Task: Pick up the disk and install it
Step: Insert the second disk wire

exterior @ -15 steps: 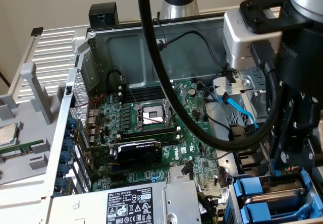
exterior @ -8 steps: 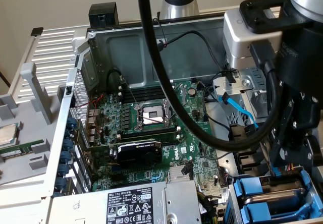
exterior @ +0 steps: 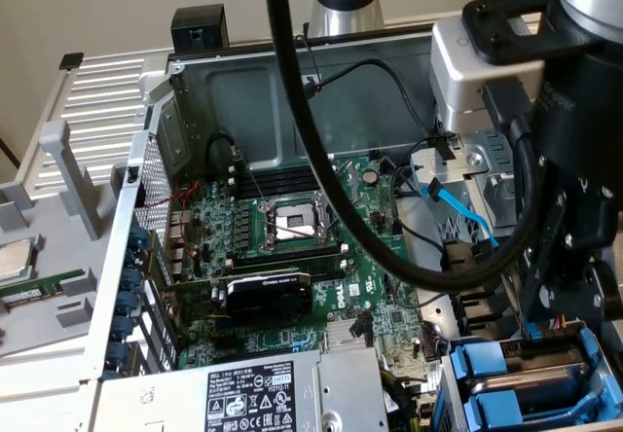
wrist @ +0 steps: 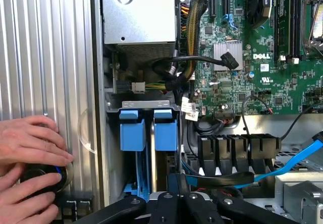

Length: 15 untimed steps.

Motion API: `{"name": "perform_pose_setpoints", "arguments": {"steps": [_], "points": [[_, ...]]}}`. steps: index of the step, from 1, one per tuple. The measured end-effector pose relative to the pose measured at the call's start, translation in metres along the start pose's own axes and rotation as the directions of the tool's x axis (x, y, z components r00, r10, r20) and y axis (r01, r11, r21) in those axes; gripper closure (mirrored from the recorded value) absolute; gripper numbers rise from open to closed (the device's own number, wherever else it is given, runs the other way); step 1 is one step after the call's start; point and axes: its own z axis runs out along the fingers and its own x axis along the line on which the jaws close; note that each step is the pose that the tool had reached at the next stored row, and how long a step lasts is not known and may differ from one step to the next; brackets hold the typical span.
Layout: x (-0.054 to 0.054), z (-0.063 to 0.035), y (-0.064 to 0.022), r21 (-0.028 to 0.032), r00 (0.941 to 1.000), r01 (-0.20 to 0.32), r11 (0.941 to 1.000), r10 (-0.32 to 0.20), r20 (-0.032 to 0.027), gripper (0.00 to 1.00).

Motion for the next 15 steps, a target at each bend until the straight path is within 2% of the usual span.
{"name": "perform_pose_setpoints", "arguments": {"steps": [1,4,7,15], "points": [[0.0,0.0,0.0,0.0003,1.0,0.004,1.0,-0.004,0.0002,0.89],[-0.0001,0.0001,-0.0001,0.0017,0.9984,0.057,0.9984,-0.057,0.003,0.89],[-0.0001,0.0002,0.0,0.0033,0.9937,0.112,0.9937,-0.112,0.0061,0.89],[-0.0001,0.0003,-0.0003,0.0077,0.9704,0.241,0.9705,-0.241,0.0128,0.89]]}}
